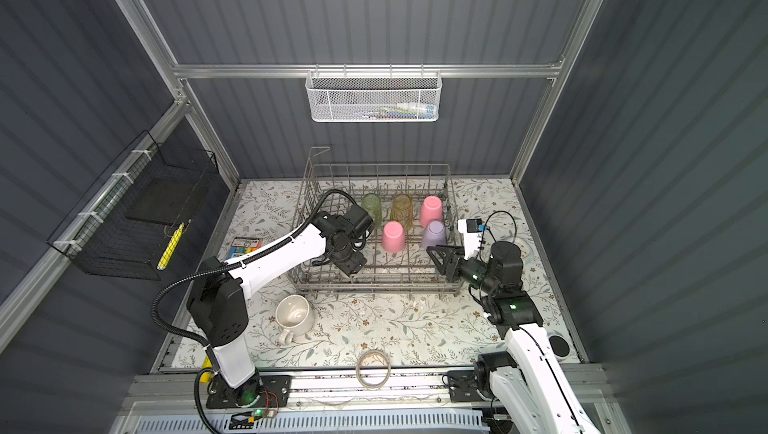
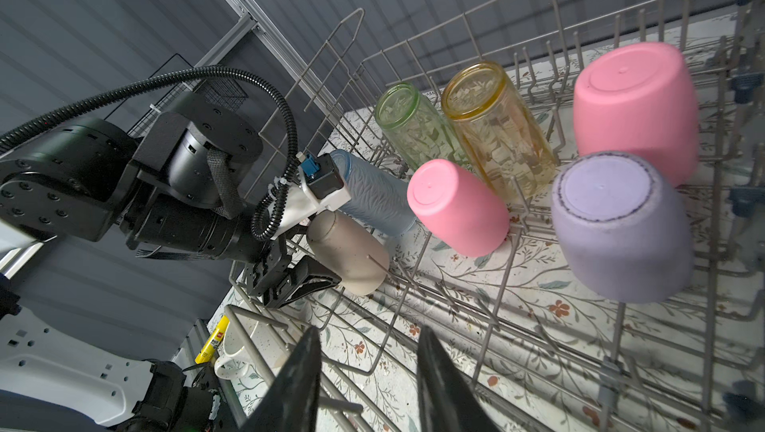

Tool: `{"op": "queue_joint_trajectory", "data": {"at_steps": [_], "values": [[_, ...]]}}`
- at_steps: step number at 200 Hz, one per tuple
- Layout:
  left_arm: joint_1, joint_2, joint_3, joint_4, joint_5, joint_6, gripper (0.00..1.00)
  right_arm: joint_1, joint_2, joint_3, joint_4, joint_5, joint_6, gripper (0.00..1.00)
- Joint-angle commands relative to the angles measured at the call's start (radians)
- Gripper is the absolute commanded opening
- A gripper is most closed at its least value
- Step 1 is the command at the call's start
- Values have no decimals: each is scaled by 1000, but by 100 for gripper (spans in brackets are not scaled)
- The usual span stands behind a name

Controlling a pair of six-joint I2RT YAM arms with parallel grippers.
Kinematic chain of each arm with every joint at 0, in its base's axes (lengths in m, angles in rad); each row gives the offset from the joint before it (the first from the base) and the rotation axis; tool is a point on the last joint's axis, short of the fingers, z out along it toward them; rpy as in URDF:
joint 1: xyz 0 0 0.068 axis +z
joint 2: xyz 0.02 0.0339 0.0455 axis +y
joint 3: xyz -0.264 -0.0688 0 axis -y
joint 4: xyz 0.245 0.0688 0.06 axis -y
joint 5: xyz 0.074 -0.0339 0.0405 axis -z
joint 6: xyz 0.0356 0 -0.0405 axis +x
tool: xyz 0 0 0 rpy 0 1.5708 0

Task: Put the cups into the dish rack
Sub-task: 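Open the left gripper and lift it away from the cream mug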

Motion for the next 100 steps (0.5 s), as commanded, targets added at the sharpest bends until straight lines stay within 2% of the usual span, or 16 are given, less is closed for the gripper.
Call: {"op": "queue_joint_trajectory", "data": {"at_steps": [1,100], "values": [[-8,3,25,-33,-11,-5,82,-4,3,-4,24,-15,8,40],[-23,-140,35,-33,58,-15,86,-4,8,-1,33,-30,17,41]]}}
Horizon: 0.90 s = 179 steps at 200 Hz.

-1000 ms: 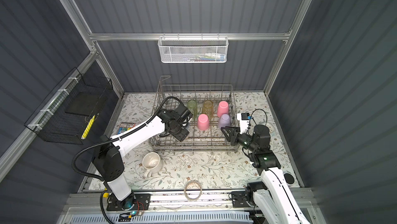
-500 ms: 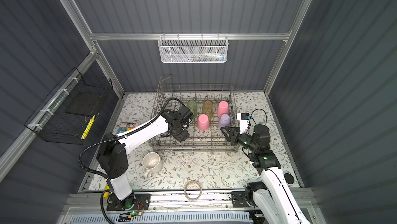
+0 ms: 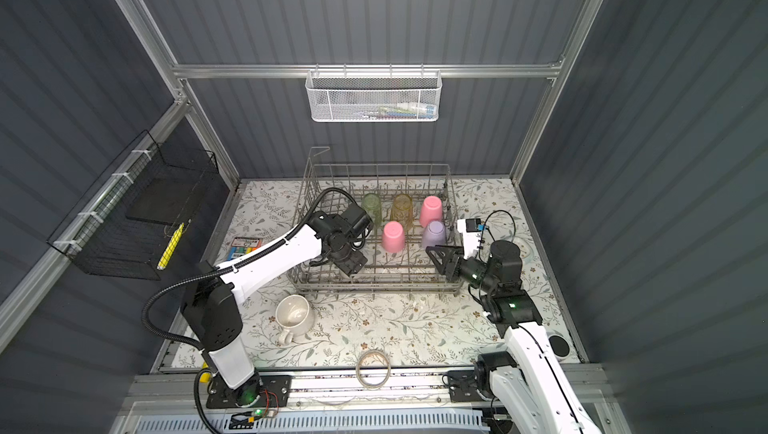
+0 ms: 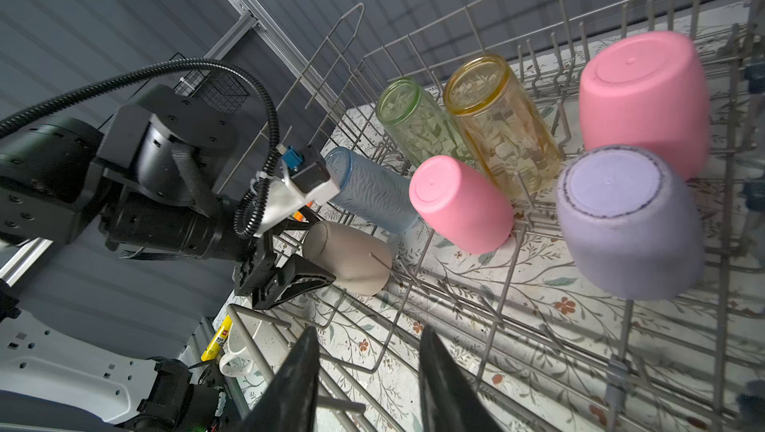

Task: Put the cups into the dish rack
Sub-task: 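Open the left gripper and lift it away from the cream mug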

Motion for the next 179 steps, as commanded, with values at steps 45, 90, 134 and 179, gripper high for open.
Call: {"op": "queue_joint_trajectory", "data": {"at_steps": [45,90,134,179], "values": [[-7,-166,25,-12,-18,-29,87,-4,-13,6,29,-41,1,42],[-5,-319,-33,145,-97,-57,88,27,-25,57,-11,-71,-31,43],[-1,-438,-106,253,-135,-79,88,296,-25,180,-171,134,-230,46],[104,-567,-227,387,27,-97,88,629,77,275,-236,308,-428,51]]}}
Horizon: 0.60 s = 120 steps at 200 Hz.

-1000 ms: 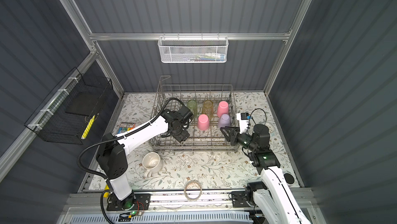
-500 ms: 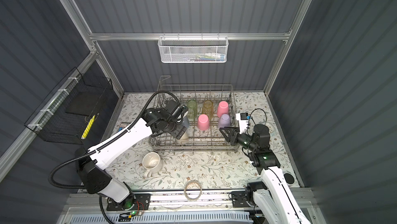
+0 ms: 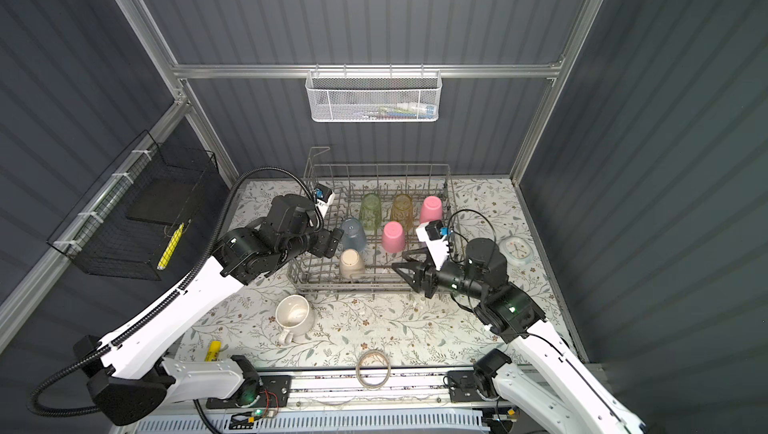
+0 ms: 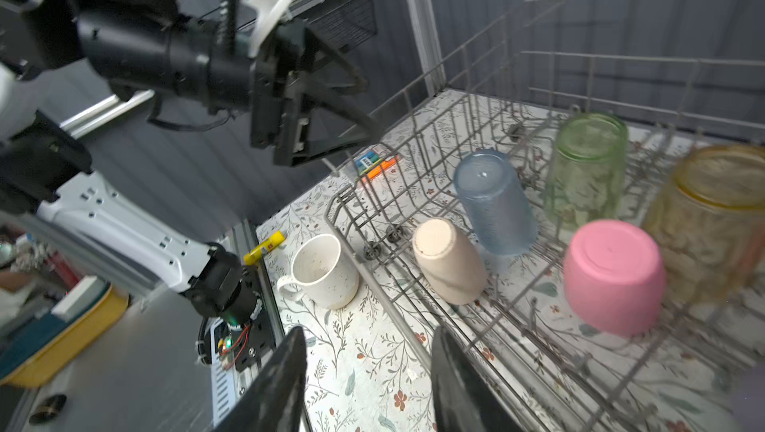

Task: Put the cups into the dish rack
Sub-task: 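Open the left gripper and lift it away from the cream mug, then move the right gripper to the white speckled mug's rim while the left gripper withdraws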

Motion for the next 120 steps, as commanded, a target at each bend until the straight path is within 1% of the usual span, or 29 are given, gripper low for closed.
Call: {"op": "queue_joint_trajectory", "data": {"at_steps": [1,13,15,21,36,63,81,106,120], "values": [[72,-70,-66,101,115,-27,88,116,50,33,-66,127,-152,51],[132,-100,-95,137,188,-42,88,196,86,52,-72,161,-201,52],[140,-102,-98,140,196,-44,88,210,93,56,-74,192,-211,52],[154,-111,-106,148,220,-46,89,245,116,68,-82,223,-238,52],[163,-120,-113,166,258,-47,89,339,186,103,-102,285,-295,53],[173,-124,-137,221,336,-36,90,477,339,182,-135,386,-382,53],[198,-126,-159,263,399,-26,90,534,451,219,-127,411,-422,53],[249,-127,-186,320,519,-29,91,595,556,268,-113,421,-461,53],[279,-124,-195,339,569,-35,91,629,611,303,-119,439,-486,53]]}}
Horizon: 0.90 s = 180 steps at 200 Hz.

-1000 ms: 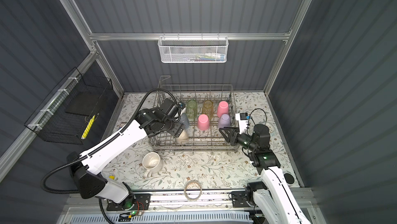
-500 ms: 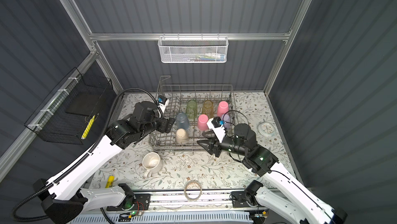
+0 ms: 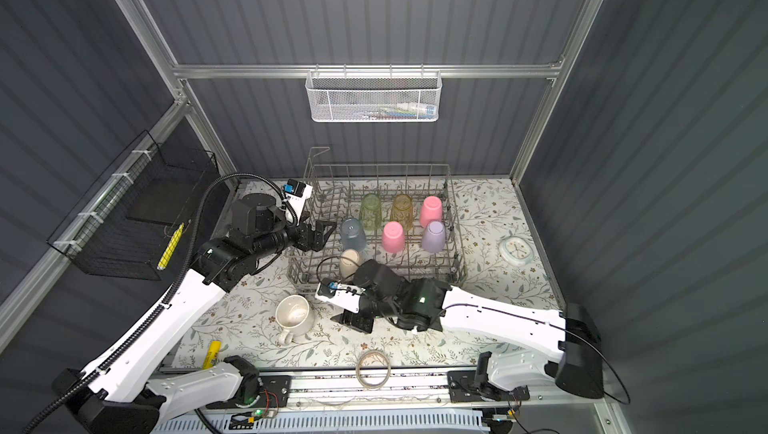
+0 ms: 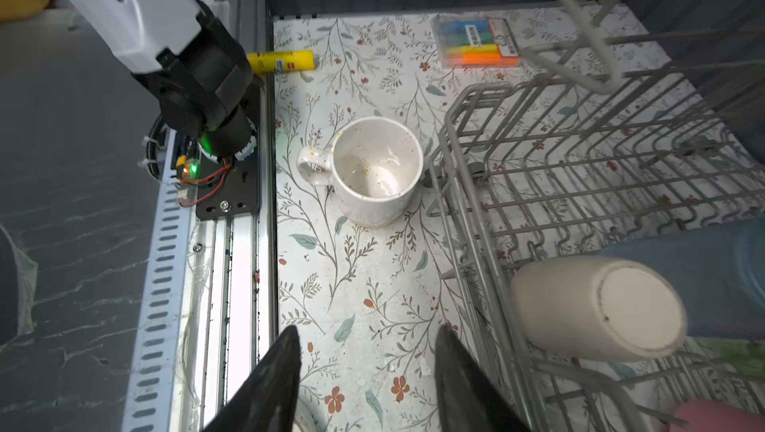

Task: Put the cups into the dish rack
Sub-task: 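Move the right gripper to the white speckled mug's rim while the left gripper withdraws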

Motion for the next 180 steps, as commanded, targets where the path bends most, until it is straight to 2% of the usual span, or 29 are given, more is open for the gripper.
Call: {"op": "queue_joint_trajectory", "data": {"at_steps": [1,42,66,115,180], "values": [[45,-10,-20,78,151,-2,91,48,62,67,-13,55,-78,53],[172,9,-69,223,422,-78,91,131,202,156,-13,83,-146,53],[204,36,-78,274,495,-113,91,157,277,213,-23,87,-186,52],[221,55,-71,285,509,-106,91,175,405,293,-29,97,-244,47],[248,56,-78,303,527,-99,92,176,560,395,-61,210,-333,40]]}}
